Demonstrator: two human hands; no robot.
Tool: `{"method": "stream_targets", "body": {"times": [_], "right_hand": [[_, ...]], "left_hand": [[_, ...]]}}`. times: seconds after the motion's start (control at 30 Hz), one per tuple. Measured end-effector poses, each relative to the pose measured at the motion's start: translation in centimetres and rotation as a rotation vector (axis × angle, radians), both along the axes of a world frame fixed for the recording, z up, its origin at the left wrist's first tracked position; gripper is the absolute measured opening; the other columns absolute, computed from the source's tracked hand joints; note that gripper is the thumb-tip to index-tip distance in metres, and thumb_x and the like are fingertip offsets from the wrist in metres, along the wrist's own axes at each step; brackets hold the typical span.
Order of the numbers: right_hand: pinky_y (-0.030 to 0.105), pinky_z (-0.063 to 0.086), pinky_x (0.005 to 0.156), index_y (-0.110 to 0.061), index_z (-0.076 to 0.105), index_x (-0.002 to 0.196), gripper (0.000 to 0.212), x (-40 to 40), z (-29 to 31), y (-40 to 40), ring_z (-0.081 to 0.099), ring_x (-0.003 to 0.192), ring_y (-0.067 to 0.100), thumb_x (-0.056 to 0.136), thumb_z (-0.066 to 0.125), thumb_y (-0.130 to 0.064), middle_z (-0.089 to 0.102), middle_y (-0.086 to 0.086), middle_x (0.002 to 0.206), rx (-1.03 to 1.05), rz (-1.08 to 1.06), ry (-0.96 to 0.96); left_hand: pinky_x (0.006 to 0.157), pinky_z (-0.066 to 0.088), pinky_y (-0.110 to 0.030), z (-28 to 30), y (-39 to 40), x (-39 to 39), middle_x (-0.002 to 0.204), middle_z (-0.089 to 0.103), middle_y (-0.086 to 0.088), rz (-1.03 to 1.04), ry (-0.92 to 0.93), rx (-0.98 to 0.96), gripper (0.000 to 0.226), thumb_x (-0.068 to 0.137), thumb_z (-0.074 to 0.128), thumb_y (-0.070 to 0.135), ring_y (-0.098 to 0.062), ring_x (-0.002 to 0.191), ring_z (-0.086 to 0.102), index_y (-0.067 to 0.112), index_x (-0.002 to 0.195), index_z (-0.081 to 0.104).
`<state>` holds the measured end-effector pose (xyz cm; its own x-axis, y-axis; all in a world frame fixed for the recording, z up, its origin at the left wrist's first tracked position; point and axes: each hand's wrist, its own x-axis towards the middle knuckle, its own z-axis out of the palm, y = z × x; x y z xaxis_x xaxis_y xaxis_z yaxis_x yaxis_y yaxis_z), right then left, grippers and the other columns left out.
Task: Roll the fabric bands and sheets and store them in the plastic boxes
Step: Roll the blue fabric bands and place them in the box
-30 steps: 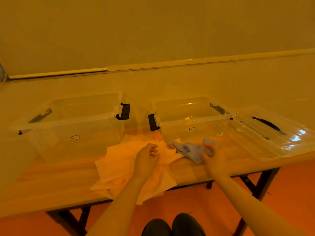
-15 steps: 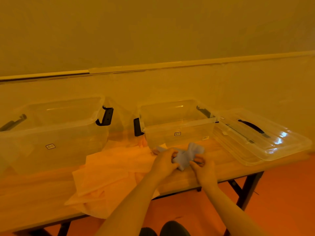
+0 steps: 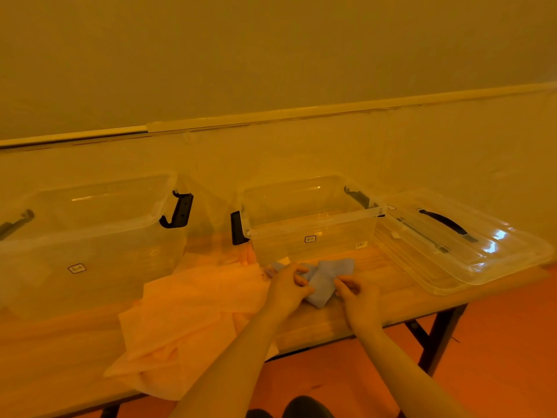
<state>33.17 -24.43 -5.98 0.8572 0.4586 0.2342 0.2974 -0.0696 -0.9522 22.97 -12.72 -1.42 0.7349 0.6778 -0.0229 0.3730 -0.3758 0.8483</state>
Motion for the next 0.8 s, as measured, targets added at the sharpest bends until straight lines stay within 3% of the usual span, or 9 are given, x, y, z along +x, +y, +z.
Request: {"method": "stream_targets", "body": {"times": [0.17, 0.33, 0.43, 0.53, 0.67, 0.8], "right_hand": [[0.029, 0.050, 0.070, -0.014, 0.070, 0.086, 0.007, 0.7, 1.7, 0.4, 0.064, 0.082, 0.014, 0.090, 0.064, -0.013, 0.069, 0.003, 0.086, 0.044, 0.085, -0.032], [0.009, 0.044, 0.063, -0.018, 0.070, 0.082, 0.011, 0.9, 4.7, 1.3, 0.062, 0.075, -0.001, 0.088, 0.065, -0.010, 0.067, -0.007, 0.079, 0.062, 0.127, -0.155], [0.006, 0.043, 0.063, -0.015, 0.070, 0.084, 0.007, 0.7, 7.0, 1.7, 0.060, 0.074, -0.006, 0.088, 0.066, -0.011, 0.066, -0.010, 0.079, 0.056, 0.154, -0.204], [0.006, 0.044, 0.066, -0.018, 0.069, 0.086, 0.009, 0.4, 9.5, 1.9, 0.060, 0.076, -0.008, 0.089, 0.065, -0.010, 0.064, -0.014, 0.081, 0.067, 0.199, -0.216], [0.012, 0.048, 0.065, -0.014, 0.069, 0.086, 0.009, -0.1, 13.1, 2.7, 0.061, 0.073, -0.001, 0.088, 0.065, -0.006, 0.065, -0.009, 0.078, 0.106, 0.227, -0.264], [0.022, 0.053, 0.069, -0.019, 0.067, 0.084, 0.011, -0.7, 16.5, 3.8, 0.064, 0.076, 0.009, 0.088, 0.066, -0.008, 0.067, -0.003, 0.079, 0.154, 0.252, -0.209]], "left_hand": [[0.070, 0.050, -0.029, 0.5, 0.4, -0.5, 0.082, 0.060, 0.000, -0.023, -0.059, -0.006, 0.039, 0.083, 0.068, 0.006, -0.015, 0.079, 0.060, 0.016, 0.118, 0.056], [0.065, 0.051, -0.023, 2.5, 1.2, -1.0, 0.086, 0.059, 0.001, -0.003, -0.165, -0.019, 0.046, 0.083, 0.070, 0.007, -0.011, 0.075, 0.058, 0.012, 0.125, 0.053], [0.060, 0.047, -0.012, 4.5, 1.8, -1.4, 0.097, 0.057, 0.001, 0.011, -0.251, 0.023, 0.049, 0.082, 0.071, 0.007, -0.005, 0.076, 0.054, 0.016, 0.127, 0.052], [0.065, 0.047, -0.013, 7.0, 2.5, -1.8, 0.110, 0.055, -0.001, 0.023, -0.308, 0.040, 0.050, 0.081, 0.073, 0.009, -0.006, 0.082, 0.055, 0.018, 0.127, 0.054], [0.073, 0.049, -0.018, 10.1, 3.5, -2.3, 0.123, 0.052, 0.000, -0.016, -0.351, -0.017, 0.052, 0.081, 0.073, 0.009, -0.014, 0.107, 0.053, 0.019, 0.128, 0.054], [0.091, 0.050, -0.035, 13.1, 4.3, -2.7, 0.125, 0.056, 0.001, -0.061, -0.385, 0.031, 0.046, 0.078, 0.076, 0.012, -0.016, 0.113, 0.053, 0.020, 0.120, 0.059]]}}
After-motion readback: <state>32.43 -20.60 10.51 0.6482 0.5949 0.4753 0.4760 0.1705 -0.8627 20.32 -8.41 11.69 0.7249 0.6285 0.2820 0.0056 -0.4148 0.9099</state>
